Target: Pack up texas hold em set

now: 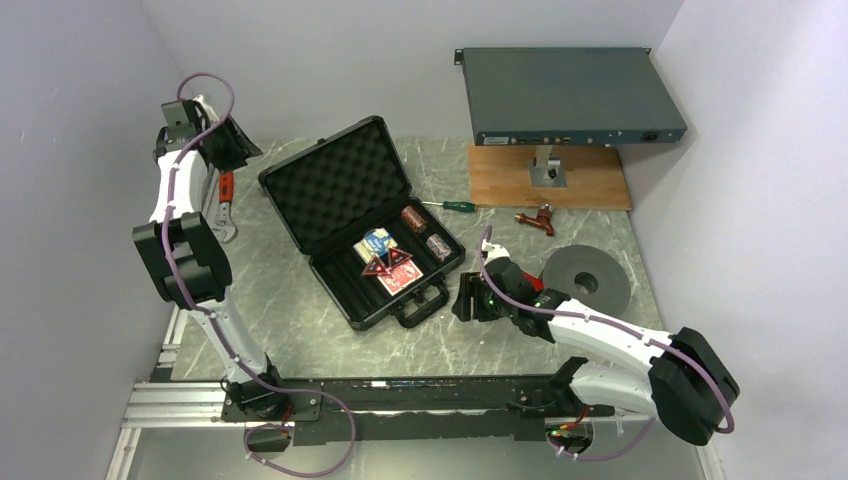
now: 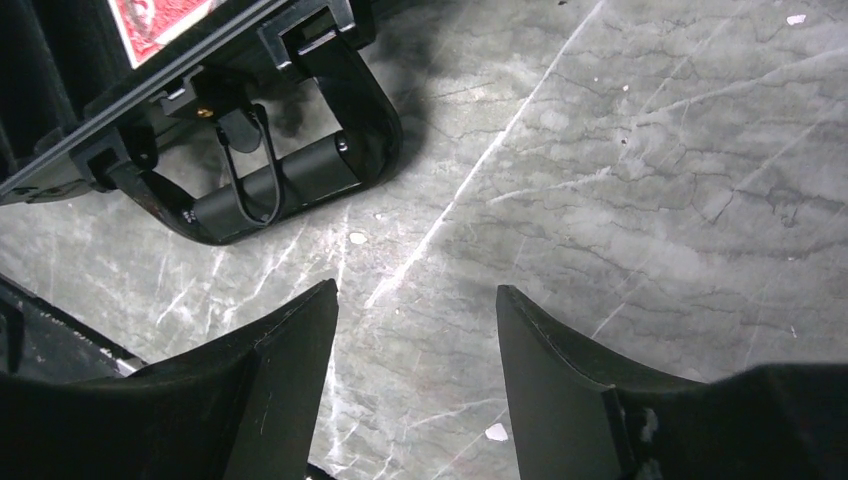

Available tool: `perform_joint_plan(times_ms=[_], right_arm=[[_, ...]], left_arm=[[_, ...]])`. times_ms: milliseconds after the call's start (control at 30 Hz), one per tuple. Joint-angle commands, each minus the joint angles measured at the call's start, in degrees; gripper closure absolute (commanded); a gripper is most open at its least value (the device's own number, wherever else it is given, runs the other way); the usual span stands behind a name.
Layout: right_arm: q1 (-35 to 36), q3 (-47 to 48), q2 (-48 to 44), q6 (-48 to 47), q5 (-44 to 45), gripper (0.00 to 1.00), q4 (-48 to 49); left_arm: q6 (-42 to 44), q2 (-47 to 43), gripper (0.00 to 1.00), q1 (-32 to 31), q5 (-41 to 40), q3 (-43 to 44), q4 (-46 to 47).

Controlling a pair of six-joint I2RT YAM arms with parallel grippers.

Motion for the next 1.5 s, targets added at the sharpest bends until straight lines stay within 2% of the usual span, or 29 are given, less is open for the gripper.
perform_joint_plan(times_ms=[0,200,433,633,1267,1467], right_arm=[[0.1,2.4,2.3,0.1,2.1,0.39,2.3],[0.1,4.4,4.9,0.8,3.7,0.43,3.2],[0.1,5.6,8.4,1.2,2.5,0.46,3.9],[0.1,5.9,10.2,1.3,2.2,0.46,4.9],[0.1,9.7,21.2,1.3,-2.2,0.48,10.5],[0.1,10.8,22.9,1.0,-2.7,0.49,10.9]], left_arm=[[0.8,0.6,0.48,0.0,3.5,-1.0,1.9],[3.5,0.9,0.59,-2.1,4.0,-0.3,-1.6],[2.4,-2.5,0.63,-3.7,5.4,-5.9,0.5],[3.1,-3.7,0.69,-5.1,5.9,-5.8,-1.1],[4.7,-14.5,0.68,-11.2,1.4,-11.6,-0.9],[4.0,-15.1,0.68,-11.8,3.2,-11.9,-1.8]])
